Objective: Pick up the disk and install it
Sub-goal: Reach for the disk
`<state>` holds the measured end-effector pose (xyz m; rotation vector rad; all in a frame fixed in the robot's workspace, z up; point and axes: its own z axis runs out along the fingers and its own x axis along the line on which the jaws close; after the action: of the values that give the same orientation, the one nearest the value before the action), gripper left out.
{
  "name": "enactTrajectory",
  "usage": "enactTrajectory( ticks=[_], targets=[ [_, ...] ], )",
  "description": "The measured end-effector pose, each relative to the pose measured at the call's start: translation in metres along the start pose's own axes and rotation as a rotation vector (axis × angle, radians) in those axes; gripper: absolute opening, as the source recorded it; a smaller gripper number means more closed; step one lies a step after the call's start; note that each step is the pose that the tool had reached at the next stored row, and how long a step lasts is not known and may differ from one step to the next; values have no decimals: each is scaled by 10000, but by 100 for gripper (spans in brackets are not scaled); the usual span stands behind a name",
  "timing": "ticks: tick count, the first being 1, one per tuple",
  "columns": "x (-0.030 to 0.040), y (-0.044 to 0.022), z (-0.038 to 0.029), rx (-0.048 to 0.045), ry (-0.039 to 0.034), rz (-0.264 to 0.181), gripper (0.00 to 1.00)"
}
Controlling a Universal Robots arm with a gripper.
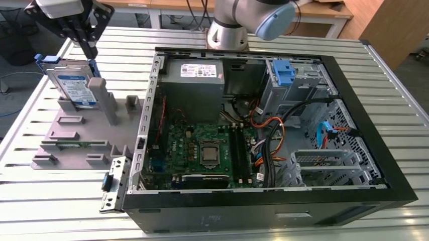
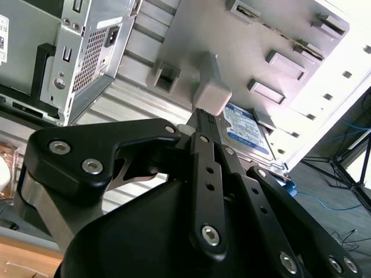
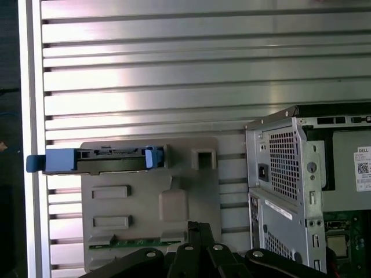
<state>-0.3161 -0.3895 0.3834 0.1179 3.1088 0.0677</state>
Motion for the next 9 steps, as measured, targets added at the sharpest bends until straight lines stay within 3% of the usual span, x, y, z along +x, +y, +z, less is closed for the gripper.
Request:
enactTrajectory(
  ticks=[9],
  targets=[
    [133,115,30,3,0,11,11]
  ],
)
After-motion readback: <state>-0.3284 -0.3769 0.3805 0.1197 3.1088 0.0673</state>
